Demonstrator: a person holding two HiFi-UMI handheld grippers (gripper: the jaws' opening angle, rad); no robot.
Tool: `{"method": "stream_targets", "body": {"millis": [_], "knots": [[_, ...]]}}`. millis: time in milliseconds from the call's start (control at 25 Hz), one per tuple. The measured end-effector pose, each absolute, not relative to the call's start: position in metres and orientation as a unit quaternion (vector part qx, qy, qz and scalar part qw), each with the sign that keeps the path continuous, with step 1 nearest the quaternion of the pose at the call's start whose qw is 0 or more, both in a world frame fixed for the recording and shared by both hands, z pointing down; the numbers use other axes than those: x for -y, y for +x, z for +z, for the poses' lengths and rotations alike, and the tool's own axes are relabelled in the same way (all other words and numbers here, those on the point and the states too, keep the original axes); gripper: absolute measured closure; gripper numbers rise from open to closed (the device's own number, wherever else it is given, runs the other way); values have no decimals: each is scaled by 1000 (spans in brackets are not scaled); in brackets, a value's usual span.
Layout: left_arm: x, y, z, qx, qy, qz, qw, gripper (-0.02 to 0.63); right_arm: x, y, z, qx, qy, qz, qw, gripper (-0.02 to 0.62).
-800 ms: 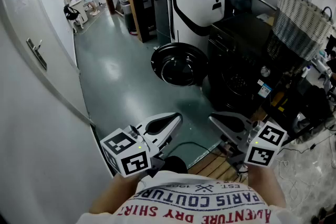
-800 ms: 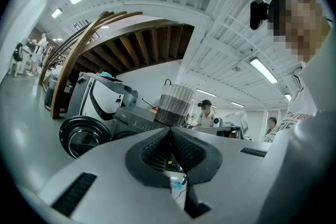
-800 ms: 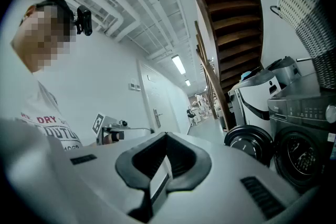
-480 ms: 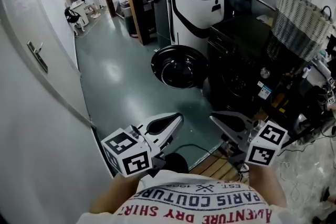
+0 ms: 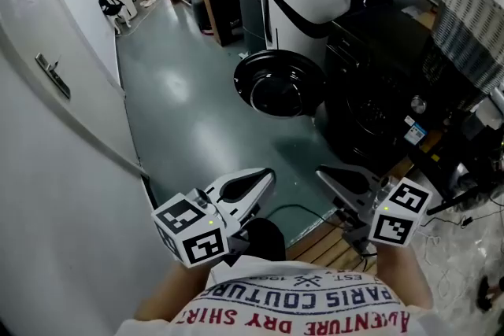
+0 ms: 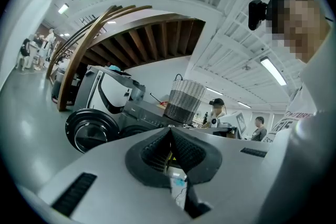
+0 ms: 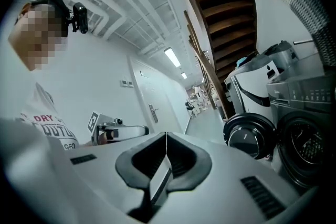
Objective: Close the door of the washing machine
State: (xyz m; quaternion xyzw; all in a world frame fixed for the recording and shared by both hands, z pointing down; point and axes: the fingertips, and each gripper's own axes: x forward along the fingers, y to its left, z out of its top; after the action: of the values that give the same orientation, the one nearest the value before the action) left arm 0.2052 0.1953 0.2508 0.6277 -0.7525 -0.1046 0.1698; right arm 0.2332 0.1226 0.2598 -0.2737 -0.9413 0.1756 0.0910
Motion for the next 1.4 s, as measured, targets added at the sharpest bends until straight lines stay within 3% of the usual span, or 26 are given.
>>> {"method": "stream_targets", "body": {"millis": [440,680,960,1400], "knots": [[-181,47,318,757,591,-133,245,582,-115,78,332,919,-282,210,175,574],[-178,-47,316,749,577,-149,290,581,-111,-9,327,913,-252,224,229,574],[-184,-112,276,761,568,-138,281,581,-100,-66,291,920,-233,218,229,574],[-149,-196,285,775,541,-150,291,581,-33,-165,299,925,-207,224,226,574]]}}
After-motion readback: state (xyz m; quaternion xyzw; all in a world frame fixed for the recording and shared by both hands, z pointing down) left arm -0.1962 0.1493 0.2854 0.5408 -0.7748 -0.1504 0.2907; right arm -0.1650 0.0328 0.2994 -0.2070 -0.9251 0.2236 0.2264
